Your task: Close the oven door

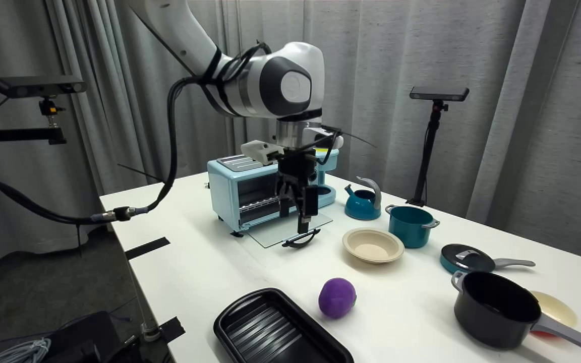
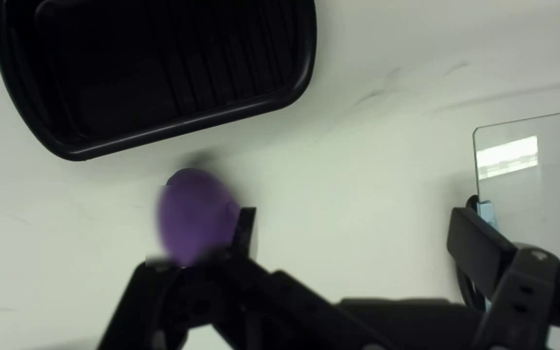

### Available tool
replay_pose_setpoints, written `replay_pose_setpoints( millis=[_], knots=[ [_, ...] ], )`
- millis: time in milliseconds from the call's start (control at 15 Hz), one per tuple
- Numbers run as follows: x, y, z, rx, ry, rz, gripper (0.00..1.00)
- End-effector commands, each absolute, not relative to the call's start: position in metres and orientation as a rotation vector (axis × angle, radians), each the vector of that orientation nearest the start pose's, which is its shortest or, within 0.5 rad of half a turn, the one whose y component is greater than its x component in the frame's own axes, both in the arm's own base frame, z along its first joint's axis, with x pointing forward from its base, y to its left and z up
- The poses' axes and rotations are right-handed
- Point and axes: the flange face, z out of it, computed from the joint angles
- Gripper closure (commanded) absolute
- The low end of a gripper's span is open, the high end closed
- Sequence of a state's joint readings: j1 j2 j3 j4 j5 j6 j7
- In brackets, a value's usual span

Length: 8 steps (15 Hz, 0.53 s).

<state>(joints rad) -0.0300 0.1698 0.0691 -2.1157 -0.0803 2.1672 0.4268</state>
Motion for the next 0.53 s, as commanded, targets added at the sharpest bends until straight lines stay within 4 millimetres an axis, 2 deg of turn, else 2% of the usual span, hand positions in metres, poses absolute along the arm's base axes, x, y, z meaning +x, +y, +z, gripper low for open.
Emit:
replay_pose_setpoints(
  millis=[0, 67, 133, 267, 467],
  knots=[
    [0.572, 0.018, 0.304, -3.198, 0.561, 0.149, 0.00],
    [0.575, 0.017, 0.299, -3.204, 0.591, 0.150, 0.00],
    [0.561, 0.018, 0.305, -3.183, 0.553, 0.174, 0.00],
    [0.562, 0.017, 0.298, -3.185, 0.557, 0.190, 0.00],
    [0.562, 0.018, 0.299, -3.185, 0.556, 0.187, 0.00]
  ],
)
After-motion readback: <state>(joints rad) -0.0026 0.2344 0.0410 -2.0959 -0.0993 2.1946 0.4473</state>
